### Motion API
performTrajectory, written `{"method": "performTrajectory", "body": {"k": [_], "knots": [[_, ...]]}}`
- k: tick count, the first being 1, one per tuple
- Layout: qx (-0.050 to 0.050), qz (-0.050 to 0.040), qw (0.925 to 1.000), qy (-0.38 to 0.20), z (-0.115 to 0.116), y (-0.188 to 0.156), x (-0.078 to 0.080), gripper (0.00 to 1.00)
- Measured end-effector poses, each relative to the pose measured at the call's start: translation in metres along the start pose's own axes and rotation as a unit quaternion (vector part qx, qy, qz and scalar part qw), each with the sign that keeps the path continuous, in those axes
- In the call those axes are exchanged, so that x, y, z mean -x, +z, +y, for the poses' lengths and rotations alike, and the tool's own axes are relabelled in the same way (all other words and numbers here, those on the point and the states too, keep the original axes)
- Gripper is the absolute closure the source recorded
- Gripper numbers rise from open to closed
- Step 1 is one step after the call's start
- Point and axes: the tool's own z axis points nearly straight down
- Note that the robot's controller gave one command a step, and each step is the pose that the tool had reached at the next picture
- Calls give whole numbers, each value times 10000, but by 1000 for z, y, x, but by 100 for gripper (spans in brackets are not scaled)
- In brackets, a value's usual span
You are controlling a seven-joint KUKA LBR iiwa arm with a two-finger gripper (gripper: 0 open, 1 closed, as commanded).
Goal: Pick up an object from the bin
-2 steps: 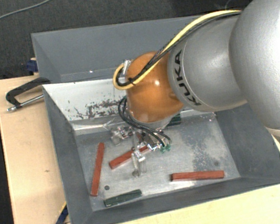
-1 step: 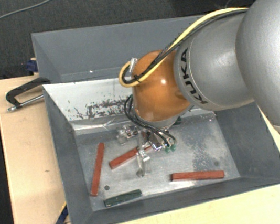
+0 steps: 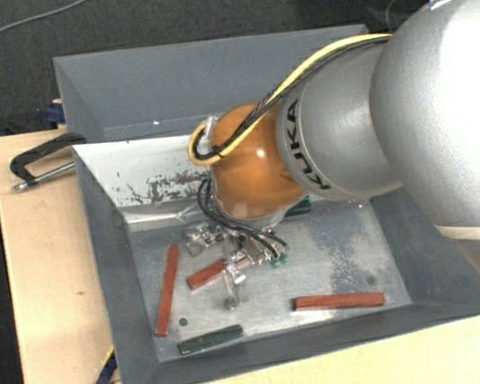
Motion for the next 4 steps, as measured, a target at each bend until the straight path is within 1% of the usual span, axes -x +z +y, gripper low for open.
{"method": "performTrajectory", "body": {"k": [1, 2, 3, 4], "knots": [[-1, -15, 10000, 6, 0, -1, 1, 0], [-1, -13, 10000, 9, 0, -1, 1, 100], [-5, -43, 10000, 14, 1, -37, 3, 100], [-8, -65, 10000, 18, 2, -106, 7, 100]]}}
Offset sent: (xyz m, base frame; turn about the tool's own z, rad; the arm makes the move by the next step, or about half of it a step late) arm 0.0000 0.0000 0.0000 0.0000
